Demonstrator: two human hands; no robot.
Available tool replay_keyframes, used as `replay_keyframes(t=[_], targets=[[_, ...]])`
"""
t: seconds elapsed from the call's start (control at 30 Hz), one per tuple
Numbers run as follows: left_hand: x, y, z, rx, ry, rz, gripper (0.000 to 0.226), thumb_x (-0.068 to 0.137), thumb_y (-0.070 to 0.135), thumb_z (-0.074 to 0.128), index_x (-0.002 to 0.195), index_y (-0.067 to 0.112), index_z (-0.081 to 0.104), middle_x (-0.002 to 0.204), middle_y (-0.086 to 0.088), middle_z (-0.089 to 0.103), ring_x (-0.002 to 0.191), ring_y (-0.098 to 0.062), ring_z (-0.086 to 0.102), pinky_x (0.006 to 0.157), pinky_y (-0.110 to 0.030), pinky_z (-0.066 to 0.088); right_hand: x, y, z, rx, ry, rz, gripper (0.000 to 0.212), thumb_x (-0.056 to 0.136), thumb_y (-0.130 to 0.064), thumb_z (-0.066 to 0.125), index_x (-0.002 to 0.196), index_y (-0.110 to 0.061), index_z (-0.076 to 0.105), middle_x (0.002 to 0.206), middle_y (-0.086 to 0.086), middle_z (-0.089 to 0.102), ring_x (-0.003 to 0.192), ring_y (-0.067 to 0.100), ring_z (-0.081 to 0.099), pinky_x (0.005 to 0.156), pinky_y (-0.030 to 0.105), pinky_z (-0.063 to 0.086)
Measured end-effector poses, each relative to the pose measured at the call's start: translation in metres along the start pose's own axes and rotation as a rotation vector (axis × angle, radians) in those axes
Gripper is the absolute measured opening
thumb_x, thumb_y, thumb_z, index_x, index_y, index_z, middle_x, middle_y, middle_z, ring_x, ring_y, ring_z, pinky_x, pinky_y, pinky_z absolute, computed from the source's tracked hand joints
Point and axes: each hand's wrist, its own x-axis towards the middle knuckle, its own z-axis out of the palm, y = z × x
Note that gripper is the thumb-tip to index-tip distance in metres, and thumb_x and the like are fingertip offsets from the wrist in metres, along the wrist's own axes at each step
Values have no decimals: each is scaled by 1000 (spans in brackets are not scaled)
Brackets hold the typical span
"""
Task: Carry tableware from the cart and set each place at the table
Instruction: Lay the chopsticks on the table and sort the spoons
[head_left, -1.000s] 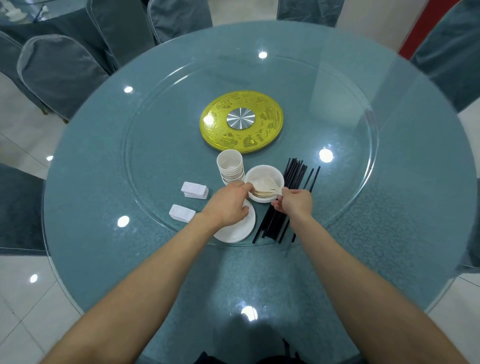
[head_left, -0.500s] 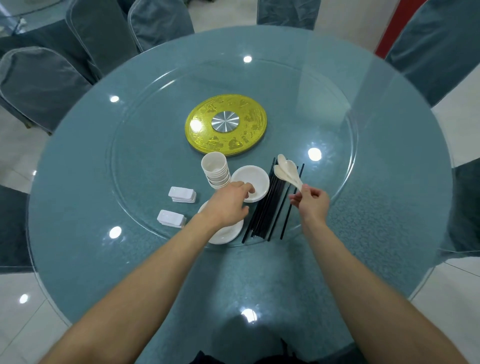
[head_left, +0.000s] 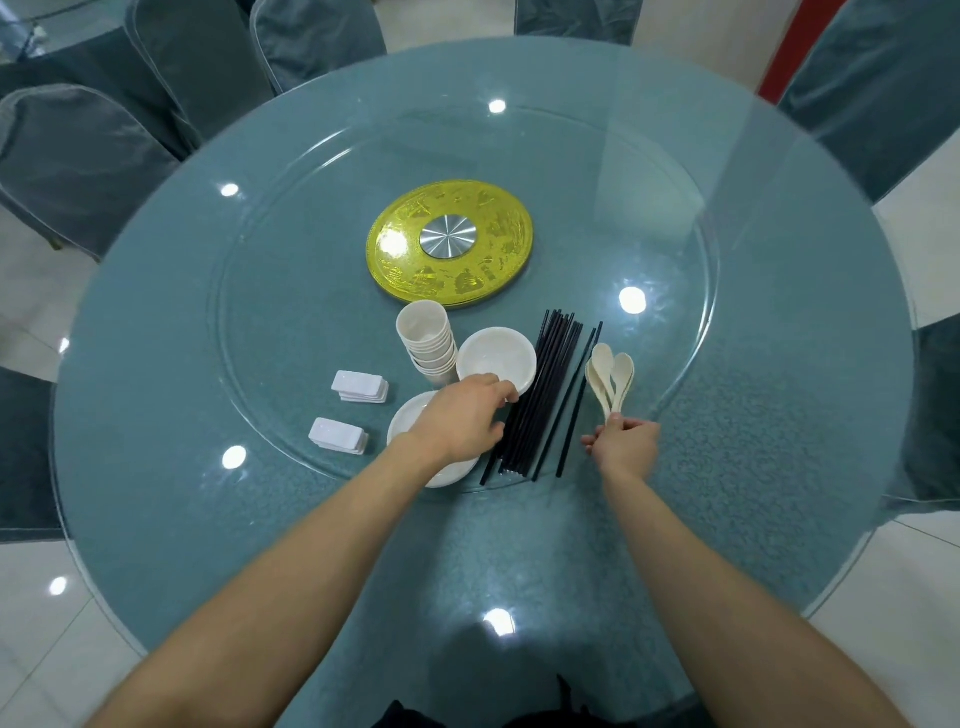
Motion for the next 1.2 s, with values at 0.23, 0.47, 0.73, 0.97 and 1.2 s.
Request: replay_keyframes(t=[0.23, 0.47, 0.73, 0.97, 1.2], targets=[[5, -4, -2, 7, 14, -12, 40, 88, 22, 70, 128, 24, 65, 118, 1, 67, 108, -23, 64, 90, -45, 57, -6, -3, 10, -302, -130, -151, 14, 110, -24, 47, 100, -15, 44, 97, 12, 71, 47, 20, 71, 58, 44, 63], [4, -7, -3, -7, 18, -24, 40, 88, 22, 68, 127, 25, 65, 116, 3, 66, 105, -22, 65, 88, -46, 58, 10, 4, 11, -595, -181, -305, 28, 94, -43, 50, 84, -18, 59, 72, 6, 71, 55, 27, 72, 59, 48, 64], [-10, -20, -4, -24, 51, -62, 38, 92, 21, 67, 130, 26, 64, 119, 5, 66, 105, -18, 64, 88, -43, 58, 7, -3, -5, -676, -108, -399, 43, 101, -49, 49, 78, -14, 60, 72, 4, 67, 70, 28, 66, 71, 45, 59], [-24, -27, -6, -30, 63, -83, 37, 92, 21, 66, 128, 24, 65, 119, 3, 67, 104, -19, 64, 87, -40, 56, 6, -5, -8, -663, -37, -344, 45, 97, -53, 58, 104, -8, 56, 96, 12, 70, 88, 37, 68, 77, 49, 59], [-36, -31, -4, -30, 64, -97, 37, 91, 23, 68, 128, 25, 65, 118, 5, 65, 99, -17, 63, 85, -41, 58, 11, -1, -11, -707, -16, -404, 38, 97, -40, 63, 112, -5, 60, 112, 18, 66, 96, 39, 66, 80, 48, 57]])
